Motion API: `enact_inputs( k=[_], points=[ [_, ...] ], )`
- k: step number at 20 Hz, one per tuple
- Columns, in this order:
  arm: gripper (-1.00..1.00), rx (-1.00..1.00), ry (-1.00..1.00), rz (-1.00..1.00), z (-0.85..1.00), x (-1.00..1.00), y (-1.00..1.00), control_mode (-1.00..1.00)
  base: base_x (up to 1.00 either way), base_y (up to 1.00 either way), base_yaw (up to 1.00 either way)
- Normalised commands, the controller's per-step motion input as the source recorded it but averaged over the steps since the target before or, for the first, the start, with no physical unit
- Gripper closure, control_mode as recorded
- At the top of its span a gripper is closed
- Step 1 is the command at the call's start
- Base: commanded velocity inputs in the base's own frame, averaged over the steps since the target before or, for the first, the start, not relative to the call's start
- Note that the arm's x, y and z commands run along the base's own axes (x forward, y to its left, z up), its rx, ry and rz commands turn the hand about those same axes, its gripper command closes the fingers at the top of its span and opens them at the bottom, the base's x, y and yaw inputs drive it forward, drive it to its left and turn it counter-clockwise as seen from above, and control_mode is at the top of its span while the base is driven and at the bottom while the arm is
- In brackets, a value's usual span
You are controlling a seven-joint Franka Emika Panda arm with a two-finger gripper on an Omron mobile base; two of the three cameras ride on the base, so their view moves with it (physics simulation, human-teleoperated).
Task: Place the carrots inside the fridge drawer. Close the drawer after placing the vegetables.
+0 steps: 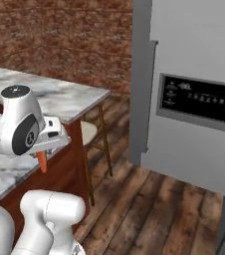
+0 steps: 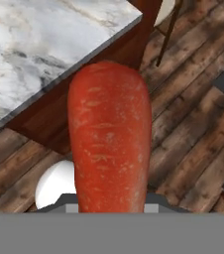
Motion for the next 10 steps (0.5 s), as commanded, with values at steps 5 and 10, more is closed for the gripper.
enact_inputs(
  k=[5,10],
  points=[
    [1.00,0.00,0.00,0.00,0.00,0.00,0.00,1.00,-0.04,0.02,0.53],
    [1.00,0.00,0.00,0.00,0.00,0.00,0.00,1.00,0.19,-0.02,0.40]
  ],
)
